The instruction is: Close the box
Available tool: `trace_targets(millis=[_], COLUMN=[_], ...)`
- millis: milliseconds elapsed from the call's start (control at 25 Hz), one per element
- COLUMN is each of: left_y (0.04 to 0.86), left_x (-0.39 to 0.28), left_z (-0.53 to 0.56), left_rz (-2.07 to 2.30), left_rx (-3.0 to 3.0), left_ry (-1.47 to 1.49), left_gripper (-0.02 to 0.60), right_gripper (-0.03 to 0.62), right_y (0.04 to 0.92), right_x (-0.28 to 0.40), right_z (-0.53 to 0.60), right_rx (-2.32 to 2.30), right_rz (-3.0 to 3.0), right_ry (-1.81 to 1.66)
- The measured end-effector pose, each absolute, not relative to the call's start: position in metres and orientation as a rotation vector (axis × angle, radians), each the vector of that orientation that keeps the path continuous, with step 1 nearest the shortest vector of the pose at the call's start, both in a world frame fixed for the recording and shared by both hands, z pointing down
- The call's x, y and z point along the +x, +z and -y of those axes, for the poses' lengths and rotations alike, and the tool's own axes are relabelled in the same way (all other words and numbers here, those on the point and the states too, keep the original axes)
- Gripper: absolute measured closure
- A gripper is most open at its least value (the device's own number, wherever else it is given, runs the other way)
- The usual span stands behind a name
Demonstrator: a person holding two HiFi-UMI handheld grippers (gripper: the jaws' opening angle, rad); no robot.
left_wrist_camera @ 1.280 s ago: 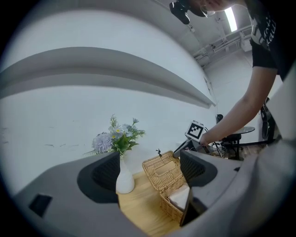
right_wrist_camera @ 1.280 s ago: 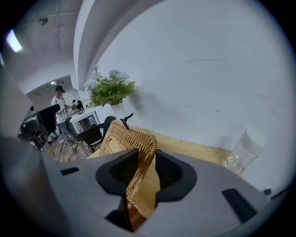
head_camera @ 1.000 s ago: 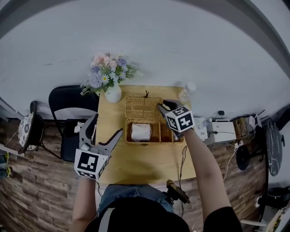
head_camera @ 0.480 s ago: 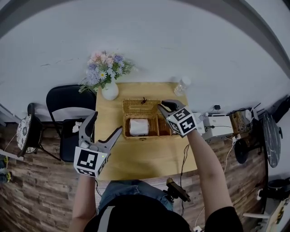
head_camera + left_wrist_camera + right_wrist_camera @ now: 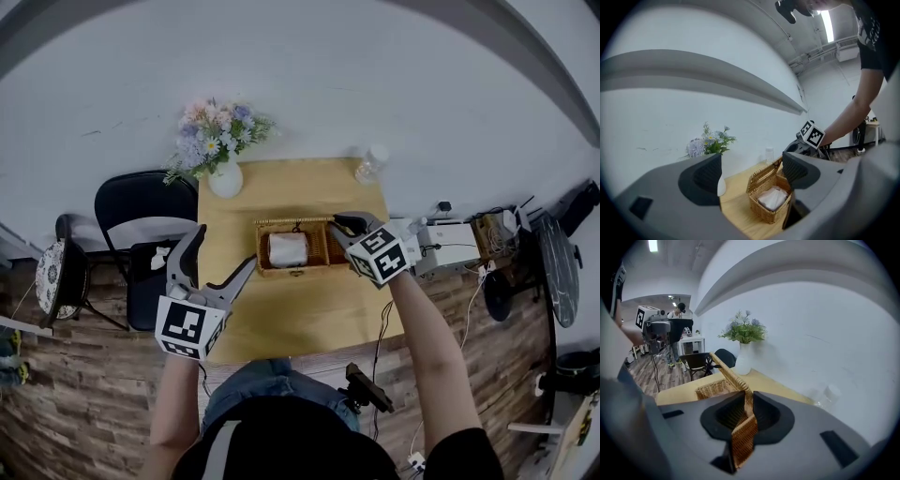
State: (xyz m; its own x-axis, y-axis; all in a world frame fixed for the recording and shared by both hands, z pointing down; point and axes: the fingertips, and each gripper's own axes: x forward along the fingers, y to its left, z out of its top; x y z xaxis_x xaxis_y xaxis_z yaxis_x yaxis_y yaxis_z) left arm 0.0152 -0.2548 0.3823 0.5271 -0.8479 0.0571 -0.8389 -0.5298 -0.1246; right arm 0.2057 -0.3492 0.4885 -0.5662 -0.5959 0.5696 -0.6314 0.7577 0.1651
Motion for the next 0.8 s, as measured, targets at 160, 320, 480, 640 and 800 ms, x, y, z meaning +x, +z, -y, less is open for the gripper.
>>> trace_targets(millis=[160,320,480,640,800], left_y=[0.374,0.373,0.373,0.374,0.38], left_x=[0.013,0.014,0.016,0.019,0.02], left_z=[0.255,0.257,0.259,0.26,0.259], left_rz=[-1.474,-1.462,-1.449,-1.429,-1.414], left_rx=[-2.674,-2.682,-2.691,-2.704,-2.727], left_ry=[-0.158,-0.163,-0.167,-0.178,-0.191], left_gripper=[0.169,0.169,0.169,0.169,0.169], right_gripper=[0.53,0.523,0.516,0.516,0.543], right_y=[0.496,0.504,0.516,0.531,0.546], right_x=[0.207,0.209,0.212,0.213,0.214], right_z=[0.336,0.326,0.316,0.306,0.297], right_rx=[0.879,0.845,0.788,0.736,0.731], right_rz=[2.304,2.29,2.271,2.225,2.19], right_ry=[0.102,0.136,0.209,0.243,0.294])
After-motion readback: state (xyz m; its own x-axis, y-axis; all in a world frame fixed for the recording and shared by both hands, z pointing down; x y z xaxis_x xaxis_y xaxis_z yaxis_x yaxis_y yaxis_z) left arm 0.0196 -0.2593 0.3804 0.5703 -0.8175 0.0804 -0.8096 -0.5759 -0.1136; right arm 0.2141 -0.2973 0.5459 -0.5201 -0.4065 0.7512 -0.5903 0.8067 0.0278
